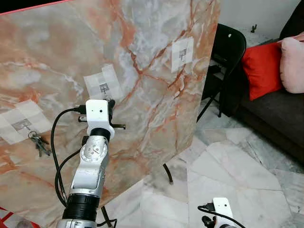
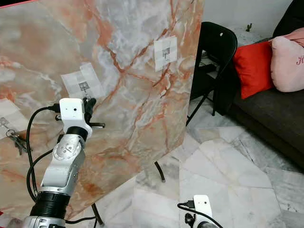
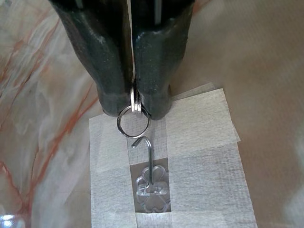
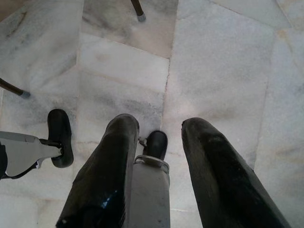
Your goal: Hang keys on a hook
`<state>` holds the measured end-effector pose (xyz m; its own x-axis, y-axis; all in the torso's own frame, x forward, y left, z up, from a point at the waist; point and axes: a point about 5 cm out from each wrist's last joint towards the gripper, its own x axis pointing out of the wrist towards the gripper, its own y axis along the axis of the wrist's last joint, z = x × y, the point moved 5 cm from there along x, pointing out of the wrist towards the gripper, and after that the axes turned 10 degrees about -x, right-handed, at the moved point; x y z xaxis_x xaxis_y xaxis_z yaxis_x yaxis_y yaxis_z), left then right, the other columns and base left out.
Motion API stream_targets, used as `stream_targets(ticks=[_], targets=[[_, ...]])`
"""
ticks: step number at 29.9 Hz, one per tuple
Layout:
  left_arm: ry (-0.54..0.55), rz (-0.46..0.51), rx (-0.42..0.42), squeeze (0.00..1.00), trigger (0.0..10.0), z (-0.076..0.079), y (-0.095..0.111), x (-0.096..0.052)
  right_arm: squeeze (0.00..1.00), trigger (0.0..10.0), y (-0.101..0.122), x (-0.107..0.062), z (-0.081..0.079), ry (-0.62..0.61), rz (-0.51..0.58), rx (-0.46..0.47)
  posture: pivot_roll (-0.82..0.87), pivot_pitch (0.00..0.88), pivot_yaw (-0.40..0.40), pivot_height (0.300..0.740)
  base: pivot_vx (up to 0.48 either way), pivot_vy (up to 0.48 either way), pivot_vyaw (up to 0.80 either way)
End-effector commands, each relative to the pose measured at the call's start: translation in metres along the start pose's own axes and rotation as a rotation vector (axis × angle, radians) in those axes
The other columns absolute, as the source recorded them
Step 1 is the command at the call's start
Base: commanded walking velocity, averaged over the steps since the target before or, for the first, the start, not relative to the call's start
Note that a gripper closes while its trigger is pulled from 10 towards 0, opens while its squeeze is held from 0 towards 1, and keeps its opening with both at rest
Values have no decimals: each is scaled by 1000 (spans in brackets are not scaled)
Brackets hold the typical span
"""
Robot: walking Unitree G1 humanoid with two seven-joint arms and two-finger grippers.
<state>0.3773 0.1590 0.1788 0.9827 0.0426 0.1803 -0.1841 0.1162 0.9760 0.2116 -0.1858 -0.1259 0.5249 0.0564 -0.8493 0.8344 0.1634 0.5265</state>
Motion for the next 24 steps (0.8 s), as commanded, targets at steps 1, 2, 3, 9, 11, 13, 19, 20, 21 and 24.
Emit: stream_targets(ticks=[1, 2, 3, 9, 11, 13, 19, 20, 21, 24], targets=[[-3, 38, -16, 0, 10000, 3, 13, 3, 0, 10000, -2, 0, -1, 4, -7, -6, 24, 40, -7, 740, 0, 0, 0], [-3, 38, -16, 0, 10000, 3, 13, 3, 0, 10000, -2, 0, -1, 4, -7, -6, 24, 40, -7, 740, 0, 0, 0], [-3, 39, -16, 0, 10000, 3, 13, 3, 0, 10000, -2, 0, -1, 4, -7, -6, 24, 40, -7, 740, 0, 0, 0], [-2, 45, -20, 0, 10000, 3, 14, 3, 0, 10000, -2, 0, -1, 5, -6, -7, 24, 39, -8, 740, 0, 0, 0], [-3, 47, -19, 0, 10000, 3, 15, 3, 0, 10000, -2, 0, -1, 5, -5, -6, 24, 39, -8, 740, 0, 0, 0], [-3, 48, -20, 0, 10000, 3, 15, 3, 0, 10000, -2, 0, -1, 5, -5, -6, 24, 39, -8, 740, 0, 0, 0], [-7, 61, -16, 0, 10000, 4, 18, 3, 0, 10000, -2, 0, -1, 5, -5, -7, 24, 39, -8, 740, 0, 0, 0], [-7, 61, -16, 0, 10000, 4, 18, 3, 0, 10000, -2, 0, -1, 6, -5, -7, 24, 39, -8, 740, 0, 0, 0], [-8, 62, -16, 0, 10000, 4, 18, 3, 0, 10000, -2, 0, -1, 6, -5, -7, 24, 39, -8, 740, 0, 0, 0], [-11, 63, -15, 0, 10000, 5, 18, 3, 0, 10000, -2, 0, -1, 6, -5, -7, 24, 39, -8, 740, 0, 0, 0]])
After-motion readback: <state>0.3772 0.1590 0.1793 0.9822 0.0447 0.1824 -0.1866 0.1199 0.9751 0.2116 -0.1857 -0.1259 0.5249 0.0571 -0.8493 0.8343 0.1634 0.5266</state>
